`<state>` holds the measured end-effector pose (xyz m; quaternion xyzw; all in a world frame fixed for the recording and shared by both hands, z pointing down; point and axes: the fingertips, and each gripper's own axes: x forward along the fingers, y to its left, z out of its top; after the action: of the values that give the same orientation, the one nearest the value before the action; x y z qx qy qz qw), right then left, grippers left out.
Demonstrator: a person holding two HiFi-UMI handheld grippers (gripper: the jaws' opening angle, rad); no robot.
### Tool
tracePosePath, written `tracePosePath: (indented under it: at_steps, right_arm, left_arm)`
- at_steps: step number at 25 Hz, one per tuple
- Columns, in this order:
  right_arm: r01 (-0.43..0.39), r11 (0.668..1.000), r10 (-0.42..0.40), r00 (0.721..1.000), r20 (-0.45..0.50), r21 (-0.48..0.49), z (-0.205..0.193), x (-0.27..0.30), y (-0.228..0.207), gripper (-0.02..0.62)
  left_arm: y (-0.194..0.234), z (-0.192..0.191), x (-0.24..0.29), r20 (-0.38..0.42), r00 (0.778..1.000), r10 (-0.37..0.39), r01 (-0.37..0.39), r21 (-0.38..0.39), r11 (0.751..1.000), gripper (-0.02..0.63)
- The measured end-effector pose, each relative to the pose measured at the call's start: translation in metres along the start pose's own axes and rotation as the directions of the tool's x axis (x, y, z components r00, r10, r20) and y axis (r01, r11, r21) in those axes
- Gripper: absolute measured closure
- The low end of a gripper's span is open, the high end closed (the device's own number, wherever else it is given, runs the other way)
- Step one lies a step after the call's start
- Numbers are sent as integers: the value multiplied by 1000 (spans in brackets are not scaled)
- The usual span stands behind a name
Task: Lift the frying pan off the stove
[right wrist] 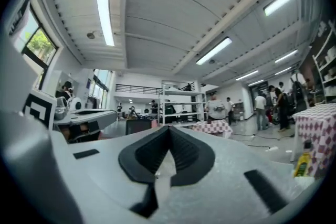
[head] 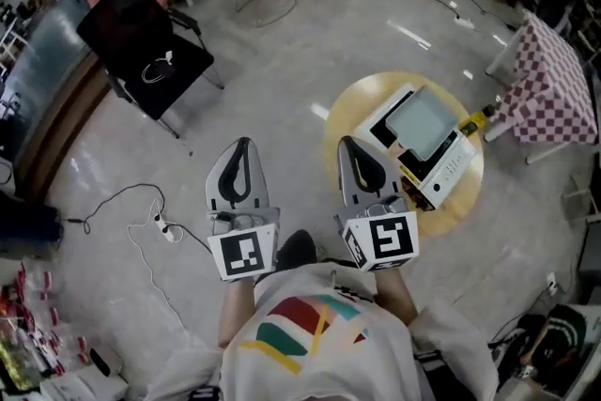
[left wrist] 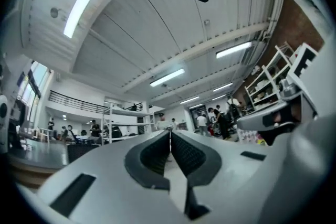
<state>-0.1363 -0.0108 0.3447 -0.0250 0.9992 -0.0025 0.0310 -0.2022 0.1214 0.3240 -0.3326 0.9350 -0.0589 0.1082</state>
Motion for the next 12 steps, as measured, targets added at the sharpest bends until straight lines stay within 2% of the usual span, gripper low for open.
tracePosePath:
  at_steps: [3, 5, 9, 12]
  right_arm:
    - [136, 991, -136, 991, -3, -12, -2, -21, -45, 597]
    - [229, 973, -229, 973, -5, -24, 0, -36, -73, 597]
    - [413, 910, -413, 911, 10, -25, 8, -66, -119, 597]
    - [533, 846, -533, 846, 25, -7, 14, -87, -146, 597]
  left_arm:
    - [-48, 1, 33, 29, 988, -149, 149, -22, 989, 598]
    - [-80, 4, 54, 59, 967, -247, 249, -43, 967, 598]
    - [-132, 32, 95, 169, 905, -390, 407, -84, 910, 598]
    - [-170, 46, 111, 226, 835, -501, 529, -84, 844, 598]
